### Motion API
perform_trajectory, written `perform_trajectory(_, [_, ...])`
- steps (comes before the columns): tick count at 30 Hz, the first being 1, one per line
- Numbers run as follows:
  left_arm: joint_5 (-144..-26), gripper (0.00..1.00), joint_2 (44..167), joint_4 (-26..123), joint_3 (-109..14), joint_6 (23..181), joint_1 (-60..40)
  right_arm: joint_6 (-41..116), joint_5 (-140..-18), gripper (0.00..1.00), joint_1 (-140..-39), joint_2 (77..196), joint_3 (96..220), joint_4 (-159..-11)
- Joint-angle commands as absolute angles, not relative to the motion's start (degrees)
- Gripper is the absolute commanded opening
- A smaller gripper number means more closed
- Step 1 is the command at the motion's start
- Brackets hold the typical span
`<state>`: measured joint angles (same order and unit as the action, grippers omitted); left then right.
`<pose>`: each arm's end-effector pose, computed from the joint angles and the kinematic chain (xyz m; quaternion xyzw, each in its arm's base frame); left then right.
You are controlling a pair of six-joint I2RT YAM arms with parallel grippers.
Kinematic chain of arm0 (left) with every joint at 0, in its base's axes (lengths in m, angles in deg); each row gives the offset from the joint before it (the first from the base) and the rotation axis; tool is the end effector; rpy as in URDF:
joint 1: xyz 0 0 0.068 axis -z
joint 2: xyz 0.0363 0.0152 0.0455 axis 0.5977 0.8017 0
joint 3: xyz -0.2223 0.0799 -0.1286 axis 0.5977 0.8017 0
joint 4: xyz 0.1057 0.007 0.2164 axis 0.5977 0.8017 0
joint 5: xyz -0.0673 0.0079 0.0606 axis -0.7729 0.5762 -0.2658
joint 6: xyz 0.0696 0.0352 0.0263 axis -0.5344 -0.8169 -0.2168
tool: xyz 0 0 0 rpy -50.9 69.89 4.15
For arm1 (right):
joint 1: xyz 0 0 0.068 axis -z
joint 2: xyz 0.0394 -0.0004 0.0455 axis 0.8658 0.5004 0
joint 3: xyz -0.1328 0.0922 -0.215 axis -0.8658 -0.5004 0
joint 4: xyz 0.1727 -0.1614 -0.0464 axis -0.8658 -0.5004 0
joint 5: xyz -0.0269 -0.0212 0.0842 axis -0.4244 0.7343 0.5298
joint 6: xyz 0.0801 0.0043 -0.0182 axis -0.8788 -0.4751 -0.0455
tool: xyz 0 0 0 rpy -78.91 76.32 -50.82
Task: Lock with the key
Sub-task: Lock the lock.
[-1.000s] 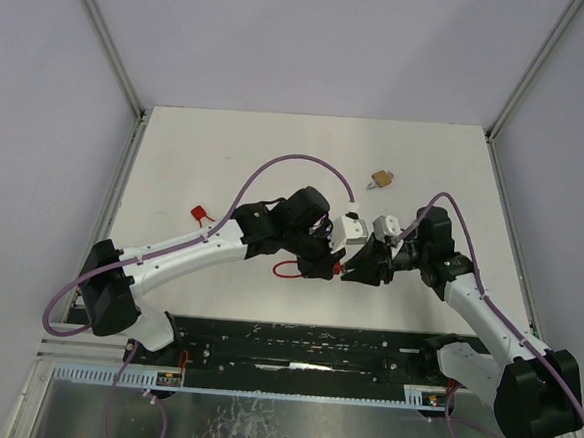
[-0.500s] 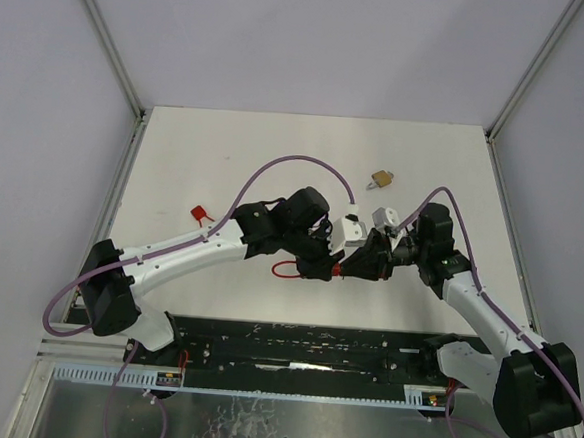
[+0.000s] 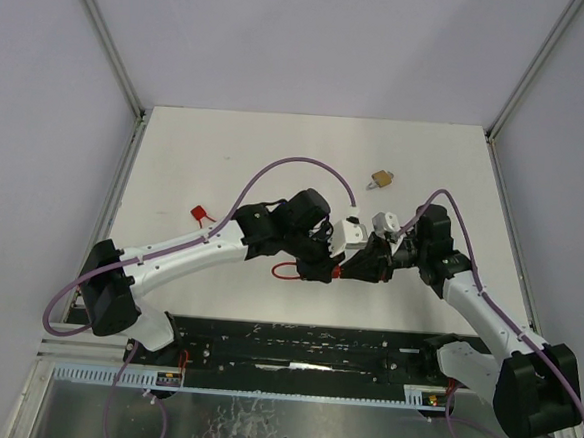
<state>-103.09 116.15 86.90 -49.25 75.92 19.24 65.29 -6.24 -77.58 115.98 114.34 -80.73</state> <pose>0.1568 -0.2883 0.2803 0.5878 0.7002 -0.3209 0.2476 0.1631 0.1258 0.2510 -0.5418 0.4897 0.5325 0.4279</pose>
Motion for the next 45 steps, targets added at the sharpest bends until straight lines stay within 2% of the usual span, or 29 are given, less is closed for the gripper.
perform_trajectory(1, [-104.4,0.0,114.9,85.53,-50.7,75.32,19.59,70.89,-5.98,0.21,-77.64,114.86,116.11,-85.4])
perform_trajectory(3, [-104.42,0.0,115.08,85.54,-50.65,75.41,19.54,73.46,-6.17,0.15,-77.7,114.48,116.19,-87.0])
perform_trajectory(6, [-105.01,0.0,115.26,85.07,-50.53,75.63,19.47,82.6,-8.65,0.01,-78.34,114.02,117.72,-94.35])
perform_trajectory(9, [-109.61,0.0,115.96,83.41,-49.69,76.68,18.57,99.52,-11.92,0.0,-80.32,113.42,120.55,-107.0])
perform_trajectory(12, [-120.39,0.0,117.2,81.24,-48.13,78.66,16.29,116.96,-15.38,0.0,-81.31,111.83,122.36,-115.99])
perform_trajectory(15, [-129.2,0.0,117.12,74.42,-44.28,82.46,13.82,116.58,-18.9,0.0,-81.4,107.74,121.16,-112.59])
perform_trajectory(21, [-139.77,0.0,119.08,66.46,-42.64,88.31,11.93,118.78,-23.92,0.0,-81.38,104.83,120.63,-112.35])
perform_trajectory(25, [-138.52,0.0,119.88,66.36,-43.78,89.94,11.78,117.56,-23.12,0.0,-81.42,104.05,120.72,-113.1])
perform_trajectory(29, [-128.34,0.0,115.66,69.92,-45.63,84.89,14.16,104.93,-21.4,0.0,-81.4,105.03,120.28,-107.06])
perform_trajectory(32, [-112.94,0.0,110.49,70.15,-43.79,79.29,18.64,96.62,-22.77,0.0,-81.35,105.43,119.61,-101.89])
perform_trajectory(37, [-87.44,0.0,105.38,67.35,-37.46,61.13,30.59,85.3,-21.79,0.0,-81.16,106.78,119.22,-95.15])
perform_trajectory(42, [-73.01,0.0,101.06,57.03,-28.98,48.6,34.88,67.89,-14.46,0.0,-78.45,109.75,117.73,-85.25])
perform_trajectory(45, [-68.43,0.0,98.11,50.56,-25.0,45.1,35.09,61.27,-13.37,0.0,-77.57,112.42,118.47,-84.04])
